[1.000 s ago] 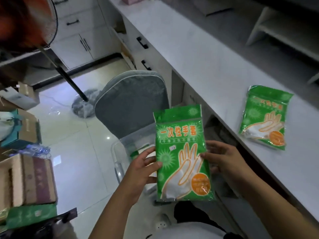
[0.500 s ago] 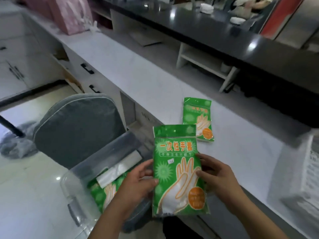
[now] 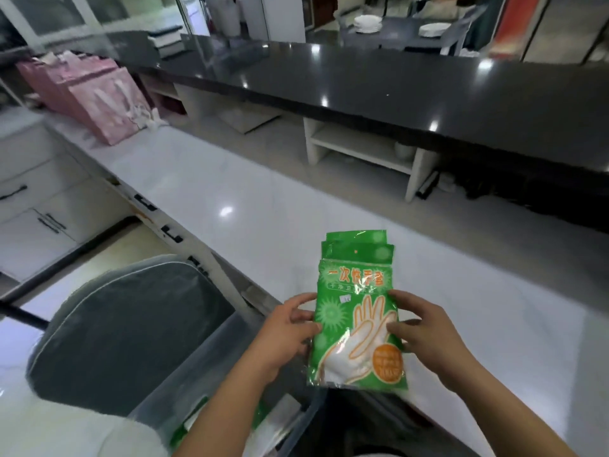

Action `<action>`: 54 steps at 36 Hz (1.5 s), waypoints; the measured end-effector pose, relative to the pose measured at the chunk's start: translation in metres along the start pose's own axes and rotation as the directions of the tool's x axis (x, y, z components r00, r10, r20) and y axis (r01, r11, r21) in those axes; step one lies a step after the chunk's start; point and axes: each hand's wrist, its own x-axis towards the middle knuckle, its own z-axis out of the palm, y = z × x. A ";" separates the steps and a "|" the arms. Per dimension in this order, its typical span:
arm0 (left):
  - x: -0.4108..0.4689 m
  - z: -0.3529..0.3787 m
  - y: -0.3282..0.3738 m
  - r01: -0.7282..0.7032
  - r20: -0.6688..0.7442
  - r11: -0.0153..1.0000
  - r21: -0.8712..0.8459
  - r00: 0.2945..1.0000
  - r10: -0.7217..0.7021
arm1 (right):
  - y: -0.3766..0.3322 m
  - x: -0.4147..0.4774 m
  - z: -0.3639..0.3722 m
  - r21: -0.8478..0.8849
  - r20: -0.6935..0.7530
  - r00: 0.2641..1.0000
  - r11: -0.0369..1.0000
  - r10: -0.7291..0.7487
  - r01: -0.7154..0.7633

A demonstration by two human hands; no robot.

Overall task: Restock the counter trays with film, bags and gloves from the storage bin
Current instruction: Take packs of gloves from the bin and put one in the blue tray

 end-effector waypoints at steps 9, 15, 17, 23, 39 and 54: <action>0.088 0.023 0.034 0.060 -0.093 0.998 0.017 0.994 -0.059 | -0.021 0.097 -0.021 -0.047 0.015 0.999 0.998 0.031 -0.030; 0.109 0.029 0.021 0.112 -0.168 0.989 0.099 0.981 -0.094 | -0.003 0.118 -0.015 -0.128 0.021 0.998 0.990 0.056 -0.053; 0.111 0.029 0.018 0.105 -0.191 0.985 0.136 0.978 -0.078 | 0.001 0.118 -0.015 -0.161 0.012 0.999 0.987 0.030 -0.028; 0.116 0.025 0.020 0.180 -0.150 0.983 -0.029 0.972 -0.182 | 0.004 0.112 -0.011 -0.273 -0.013 1.000 0.962 -0.012 0.008; 0.084 0.020 0.014 0.205 0.137 0.974 -0.102 0.972 -0.190 | 0.012 0.063 -0.010 -0.104 -0.032 0.993 0.988 0.115 -0.118; -0.039 0.003 -0.017 0.048 0.568 0.961 -0.272 0.814 0.120 | 0.008 -0.135 -0.034 0.406 0.089 0.989 0.903 0.116 -0.143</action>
